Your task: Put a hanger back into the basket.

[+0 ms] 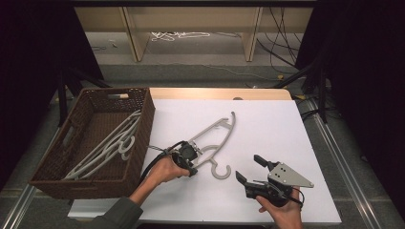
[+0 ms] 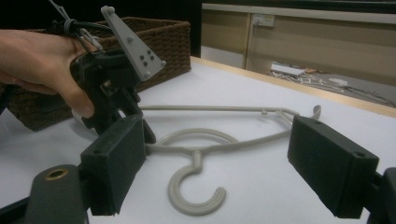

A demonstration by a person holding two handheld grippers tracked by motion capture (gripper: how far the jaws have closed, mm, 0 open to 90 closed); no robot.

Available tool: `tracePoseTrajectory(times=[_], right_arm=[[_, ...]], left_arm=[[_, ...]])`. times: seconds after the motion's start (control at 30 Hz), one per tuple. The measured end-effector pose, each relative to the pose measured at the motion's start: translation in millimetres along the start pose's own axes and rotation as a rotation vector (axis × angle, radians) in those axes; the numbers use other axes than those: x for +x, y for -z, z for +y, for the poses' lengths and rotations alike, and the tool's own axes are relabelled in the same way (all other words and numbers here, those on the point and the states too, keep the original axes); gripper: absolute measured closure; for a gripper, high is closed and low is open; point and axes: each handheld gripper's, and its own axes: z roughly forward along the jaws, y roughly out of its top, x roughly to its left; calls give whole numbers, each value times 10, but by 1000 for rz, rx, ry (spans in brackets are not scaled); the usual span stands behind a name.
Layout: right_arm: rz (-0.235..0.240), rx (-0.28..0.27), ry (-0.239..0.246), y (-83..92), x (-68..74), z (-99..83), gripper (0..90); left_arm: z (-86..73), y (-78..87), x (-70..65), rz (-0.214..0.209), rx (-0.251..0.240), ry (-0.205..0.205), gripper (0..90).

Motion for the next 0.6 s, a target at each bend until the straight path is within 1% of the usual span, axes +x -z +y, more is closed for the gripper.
tracePoseTrajectory(times=[0.1, 0.13, 0.2, 0.3, 0.37, 0.4, 0.43, 0.47, 0.5, 0.57, 0.6], right_arm=[[2, 8, -4, 4, -1, -3, 199], [1, 3, -3, 4, -3, 0, 200], [3, 16, 0, 13, -10, 4, 199], [-2, 7, 1, 10, -7, 2, 200], [2, 15, 2, 12, -9, 3, 200], [-9, 16, 4, 10, -7, 0, 200], [-8, 17, 4, 10, -6, -2, 200], [-7, 14, 4, 10, -7, 0, 200], [1, 23, 1, 15, -10, 5, 200], [8, 4, -19, -6, -13, -9, 200], [5, 7, -19, -3, -15, -10, 200]], left_arm=[[33, 2, 20, -12, 27, -14, 691], [47, -1, 25, -11, 36, -17, 698], [76, -3, 26, -9, 57, -23, 712], [107, -7, 29, -10, 76, -24, 730], [121, -10, 42, -14, 85, -35, 735], [127, -11, 42, -16, 89, -32, 737], [133, -14, 46, -19, 92, -32, 740], [145, -14, 54, -21, 102, -41, 742], [155, -17, 48, -20, 108, -41, 742], [187, -23, 45, -18, 132, -53, 739], [204, -24, 48, -21, 146, -59, 738]])
